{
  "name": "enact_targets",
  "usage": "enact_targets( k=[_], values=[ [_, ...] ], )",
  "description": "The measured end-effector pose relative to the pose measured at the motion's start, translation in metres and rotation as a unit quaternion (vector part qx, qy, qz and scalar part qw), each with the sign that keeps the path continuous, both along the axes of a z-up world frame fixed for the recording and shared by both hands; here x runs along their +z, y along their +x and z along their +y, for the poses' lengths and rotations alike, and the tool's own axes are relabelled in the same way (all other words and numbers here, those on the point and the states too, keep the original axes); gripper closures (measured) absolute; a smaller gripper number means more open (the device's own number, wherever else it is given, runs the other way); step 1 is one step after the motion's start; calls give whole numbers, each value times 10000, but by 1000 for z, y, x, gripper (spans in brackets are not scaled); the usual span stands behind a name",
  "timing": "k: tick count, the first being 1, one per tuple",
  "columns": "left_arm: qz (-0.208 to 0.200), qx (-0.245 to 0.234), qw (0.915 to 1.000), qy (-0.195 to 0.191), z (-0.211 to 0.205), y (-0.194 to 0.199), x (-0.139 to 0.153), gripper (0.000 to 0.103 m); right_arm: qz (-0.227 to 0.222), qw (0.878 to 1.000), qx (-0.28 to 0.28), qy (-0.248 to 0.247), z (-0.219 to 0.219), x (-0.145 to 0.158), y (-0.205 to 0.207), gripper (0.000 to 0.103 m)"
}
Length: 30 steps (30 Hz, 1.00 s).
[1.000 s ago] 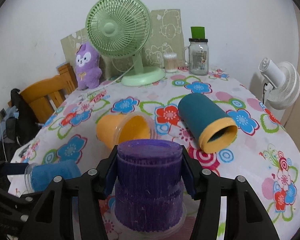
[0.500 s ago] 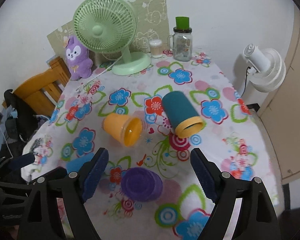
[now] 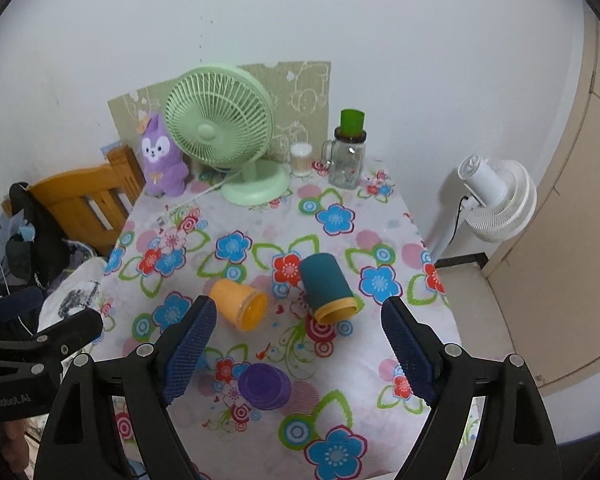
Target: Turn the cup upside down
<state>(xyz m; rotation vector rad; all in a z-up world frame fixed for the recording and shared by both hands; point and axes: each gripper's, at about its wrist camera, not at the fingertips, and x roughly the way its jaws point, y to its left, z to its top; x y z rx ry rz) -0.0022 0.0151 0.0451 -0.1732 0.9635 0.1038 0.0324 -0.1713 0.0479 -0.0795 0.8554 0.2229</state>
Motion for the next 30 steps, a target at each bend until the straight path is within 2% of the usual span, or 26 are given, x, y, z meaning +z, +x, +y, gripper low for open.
enact_targets(
  k=[6,30],
  values=[
    [-205,-31,9997,111,-7,-7,11,0,-177,9998,-12,-49,-4,15,-13,14],
    [-268,-25,9994,235,-15,-13,13,0,7,9999,-29,124,-2,8,-18,13]
  ],
)
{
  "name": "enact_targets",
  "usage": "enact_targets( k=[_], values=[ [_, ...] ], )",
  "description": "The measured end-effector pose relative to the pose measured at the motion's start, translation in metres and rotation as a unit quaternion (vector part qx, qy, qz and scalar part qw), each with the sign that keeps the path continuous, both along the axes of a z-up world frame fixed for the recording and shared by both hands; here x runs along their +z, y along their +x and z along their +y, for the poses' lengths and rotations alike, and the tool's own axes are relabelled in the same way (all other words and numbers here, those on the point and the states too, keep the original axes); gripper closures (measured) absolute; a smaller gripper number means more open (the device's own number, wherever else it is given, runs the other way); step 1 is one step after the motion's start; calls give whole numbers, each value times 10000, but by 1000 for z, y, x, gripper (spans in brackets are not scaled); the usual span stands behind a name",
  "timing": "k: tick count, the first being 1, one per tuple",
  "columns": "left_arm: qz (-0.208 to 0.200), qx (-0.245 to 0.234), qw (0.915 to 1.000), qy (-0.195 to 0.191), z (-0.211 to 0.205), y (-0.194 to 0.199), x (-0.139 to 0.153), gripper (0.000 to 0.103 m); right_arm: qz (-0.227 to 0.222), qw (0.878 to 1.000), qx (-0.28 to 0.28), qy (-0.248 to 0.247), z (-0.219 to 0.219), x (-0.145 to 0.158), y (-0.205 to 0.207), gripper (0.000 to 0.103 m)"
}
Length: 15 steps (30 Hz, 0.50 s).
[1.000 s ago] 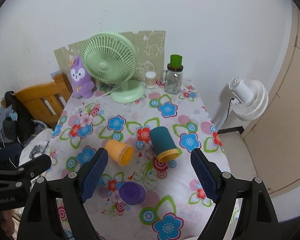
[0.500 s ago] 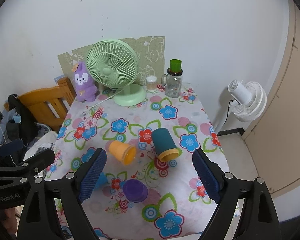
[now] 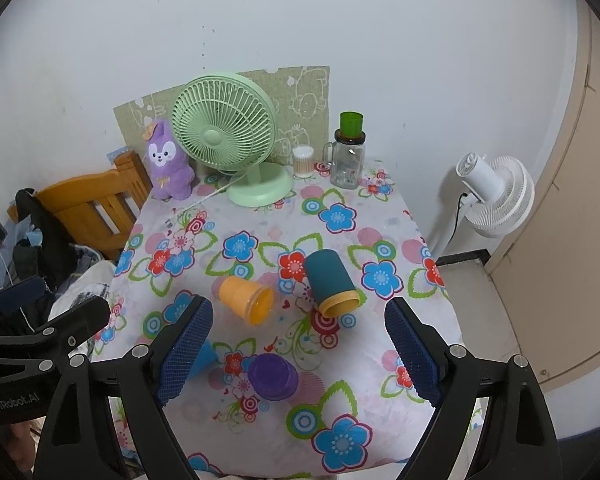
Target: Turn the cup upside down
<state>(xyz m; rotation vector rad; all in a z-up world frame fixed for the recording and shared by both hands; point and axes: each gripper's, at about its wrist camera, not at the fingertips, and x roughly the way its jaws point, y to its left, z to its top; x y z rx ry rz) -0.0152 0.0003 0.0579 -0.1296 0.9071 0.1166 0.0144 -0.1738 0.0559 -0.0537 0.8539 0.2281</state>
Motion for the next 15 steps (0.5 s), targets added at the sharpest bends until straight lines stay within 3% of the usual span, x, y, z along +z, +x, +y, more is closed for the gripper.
enact_targets(
  k=[15],
  values=[
    [70,-6,10000,-33,0,3,-2,0,52,9999,2,-87,3,-3,0,13]
  ],
)
